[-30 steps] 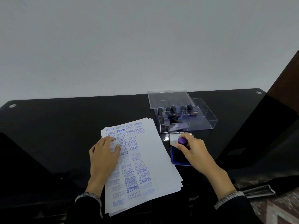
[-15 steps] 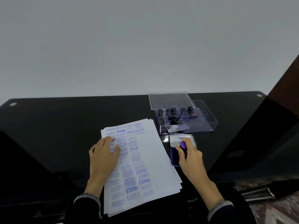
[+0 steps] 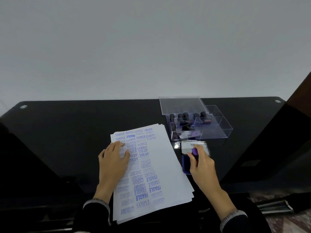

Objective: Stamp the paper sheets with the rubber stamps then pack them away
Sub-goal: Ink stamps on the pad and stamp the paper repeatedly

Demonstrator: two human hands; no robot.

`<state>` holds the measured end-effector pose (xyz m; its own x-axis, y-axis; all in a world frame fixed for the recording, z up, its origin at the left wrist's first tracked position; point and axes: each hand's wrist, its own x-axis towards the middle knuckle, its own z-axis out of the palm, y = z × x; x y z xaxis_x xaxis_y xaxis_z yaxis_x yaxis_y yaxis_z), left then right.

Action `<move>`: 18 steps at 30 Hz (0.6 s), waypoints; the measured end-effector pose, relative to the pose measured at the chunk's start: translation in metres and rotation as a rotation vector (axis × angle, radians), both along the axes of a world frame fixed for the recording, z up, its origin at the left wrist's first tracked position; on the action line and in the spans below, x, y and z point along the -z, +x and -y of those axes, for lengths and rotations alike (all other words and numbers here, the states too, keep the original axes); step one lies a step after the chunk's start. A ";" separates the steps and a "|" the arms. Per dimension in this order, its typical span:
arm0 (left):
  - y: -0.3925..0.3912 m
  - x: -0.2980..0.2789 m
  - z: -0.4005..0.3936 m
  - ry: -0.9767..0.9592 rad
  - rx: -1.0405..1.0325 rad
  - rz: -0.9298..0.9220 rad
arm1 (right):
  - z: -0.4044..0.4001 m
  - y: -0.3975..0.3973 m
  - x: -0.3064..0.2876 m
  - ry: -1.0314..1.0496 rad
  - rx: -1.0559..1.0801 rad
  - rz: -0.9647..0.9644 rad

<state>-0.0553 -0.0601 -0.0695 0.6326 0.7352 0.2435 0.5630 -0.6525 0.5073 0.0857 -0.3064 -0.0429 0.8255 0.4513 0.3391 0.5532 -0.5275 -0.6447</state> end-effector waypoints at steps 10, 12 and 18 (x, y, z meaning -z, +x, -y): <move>0.002 0.001 -0.001 0.006 -0.013 0.002 | 0.021 0.016 -0.006 -0.013 -0.129 -0.071; 0.002 0.001 -0.001 0.008 -0.013 0.008 | 0.017 0.017 -0.009 -0.020 -0.139 -0.089; 0.001 0.001 0.000 0.023 -0.008 0.013 | -0.022 -0.002 -0.027 0.310 -0.137 -0.227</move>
